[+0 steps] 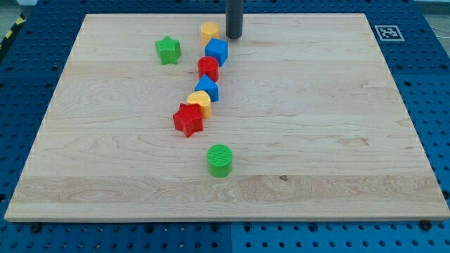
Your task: Place your arm to the right of the yellow hexagon
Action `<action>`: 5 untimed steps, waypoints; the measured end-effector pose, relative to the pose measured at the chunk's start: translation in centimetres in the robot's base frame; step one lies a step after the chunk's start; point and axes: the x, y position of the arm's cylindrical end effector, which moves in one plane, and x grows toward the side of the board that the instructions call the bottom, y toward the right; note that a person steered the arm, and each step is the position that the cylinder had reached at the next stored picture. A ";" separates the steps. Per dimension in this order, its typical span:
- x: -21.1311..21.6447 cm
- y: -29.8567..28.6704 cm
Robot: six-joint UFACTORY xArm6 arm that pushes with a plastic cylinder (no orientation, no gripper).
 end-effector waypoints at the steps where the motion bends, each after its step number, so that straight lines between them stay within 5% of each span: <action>1: 0.4 0.0; 5: 1.4 0.0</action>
